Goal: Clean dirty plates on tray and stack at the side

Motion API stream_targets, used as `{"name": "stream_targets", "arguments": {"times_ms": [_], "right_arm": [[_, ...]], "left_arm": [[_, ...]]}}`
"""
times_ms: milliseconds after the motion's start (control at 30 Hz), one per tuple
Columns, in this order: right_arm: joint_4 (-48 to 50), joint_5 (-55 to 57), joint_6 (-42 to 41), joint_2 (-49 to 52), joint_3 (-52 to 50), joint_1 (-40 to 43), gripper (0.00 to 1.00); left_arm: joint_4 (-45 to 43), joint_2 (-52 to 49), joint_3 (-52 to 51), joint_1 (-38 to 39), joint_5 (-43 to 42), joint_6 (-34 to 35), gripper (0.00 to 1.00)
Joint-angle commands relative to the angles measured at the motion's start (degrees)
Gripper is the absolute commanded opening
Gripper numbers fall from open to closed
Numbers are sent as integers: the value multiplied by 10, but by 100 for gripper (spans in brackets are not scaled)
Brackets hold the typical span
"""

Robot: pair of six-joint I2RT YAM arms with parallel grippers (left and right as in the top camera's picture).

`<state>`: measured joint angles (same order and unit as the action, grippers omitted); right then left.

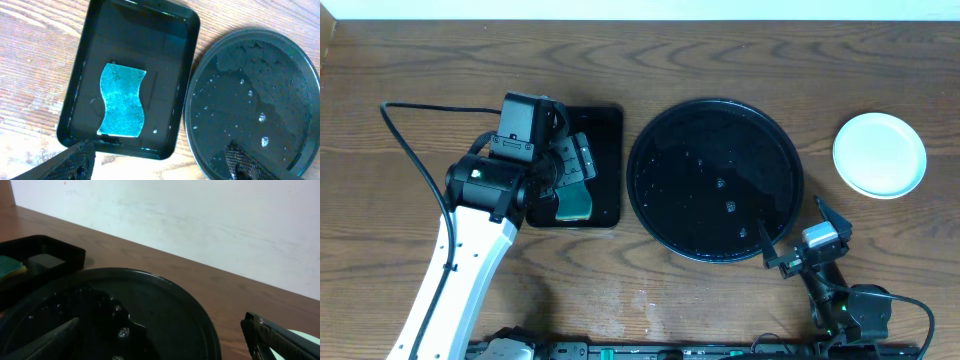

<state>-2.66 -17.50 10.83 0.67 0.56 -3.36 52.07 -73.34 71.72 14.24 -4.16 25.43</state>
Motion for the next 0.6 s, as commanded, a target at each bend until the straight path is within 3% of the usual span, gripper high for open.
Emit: {"name": "stream_targets", "arguments": {"times_ms": [0,233,400,567], "right_arm": [[0,6,-5,-4,-2,-3,99],[0,6,-5,-4,-2,-3,99],[0,6,-5,-4,-2,-3,99],[0,6,-5,-4,-2,-3,99]], "left_arm": [[0,2,9,-3,1,-3,84],[-17,44,-2,-3,42,-11,84],[-150,144,-71,-3,42,-78,84],[-291,264,-194,-24,41,-81,85]]}}
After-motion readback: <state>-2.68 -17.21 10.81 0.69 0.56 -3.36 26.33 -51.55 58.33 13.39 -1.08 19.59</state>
